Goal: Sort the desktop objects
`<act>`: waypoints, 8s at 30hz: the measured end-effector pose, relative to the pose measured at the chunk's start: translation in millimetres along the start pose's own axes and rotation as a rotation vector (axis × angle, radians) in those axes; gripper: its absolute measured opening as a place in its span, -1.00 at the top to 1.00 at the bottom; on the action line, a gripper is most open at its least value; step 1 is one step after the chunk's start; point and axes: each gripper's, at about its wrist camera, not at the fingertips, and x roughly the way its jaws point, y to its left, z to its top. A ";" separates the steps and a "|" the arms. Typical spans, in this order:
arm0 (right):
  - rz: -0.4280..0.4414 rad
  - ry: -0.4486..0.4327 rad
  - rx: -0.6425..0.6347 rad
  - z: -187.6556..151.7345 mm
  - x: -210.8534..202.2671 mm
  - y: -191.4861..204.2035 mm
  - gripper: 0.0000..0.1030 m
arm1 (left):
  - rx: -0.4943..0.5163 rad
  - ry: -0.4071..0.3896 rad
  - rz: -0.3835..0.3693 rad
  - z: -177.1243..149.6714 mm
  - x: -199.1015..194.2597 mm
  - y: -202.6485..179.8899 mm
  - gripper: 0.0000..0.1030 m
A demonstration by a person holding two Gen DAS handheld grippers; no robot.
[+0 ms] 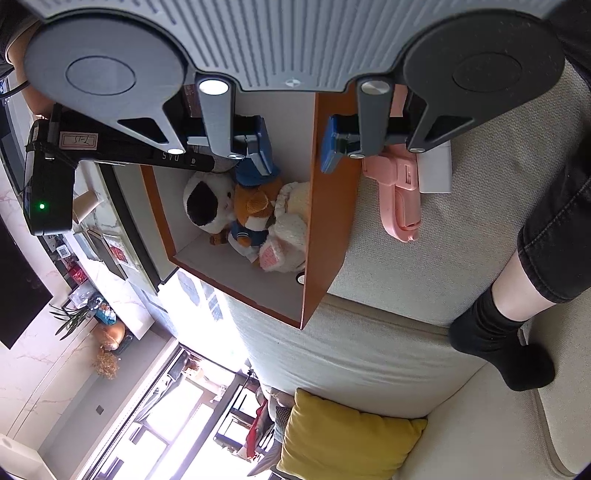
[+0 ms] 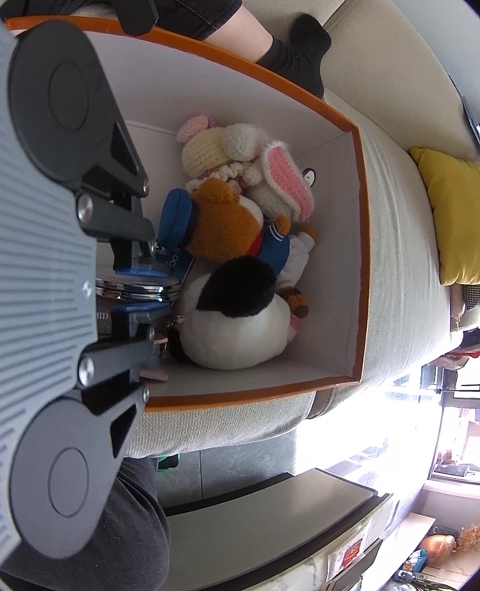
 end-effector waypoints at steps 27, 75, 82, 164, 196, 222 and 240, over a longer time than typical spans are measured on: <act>0.088 -0.037 -0.063 -4.2 -31.5 3.5 0.61 | 0.010 -0.027 0.019 3.0 -19.6 10.5 0.38; 0.304 0.227 -0.698 55.9 30.8 208.3 0.53 | 0.116 0.249 0.125 10.6 66.7 101.2 0.13; 0.286 0.269 -0.695 55.5 42.5 213.1 0.54 | 0.094 0.231 0.168 10.9 58.0 112.0 0.18; 0.085 0.214 -0.895 18.5 4.8 274.1 0.89 | -0.044 0.032 0.111 -7.1 -2.5 160.6 0.23; 0.208 0.176 -1.173 -16.9 -120.1 91.8 0.89 | 0.716 0.353 0.247 -26.7 0.1 99.8 0.36; 0.584 0.292 -1.310 -48.0 -44.0 78.3 0.88 | 0.707 0.499 0.280 -21.5 36.7 108.1 0.12; 0.608 0.495 -1.312 -48.8 -30.0 72.8 0.86 | 0.564 0.447 0.268 -23.9 16.8 108.6 0.24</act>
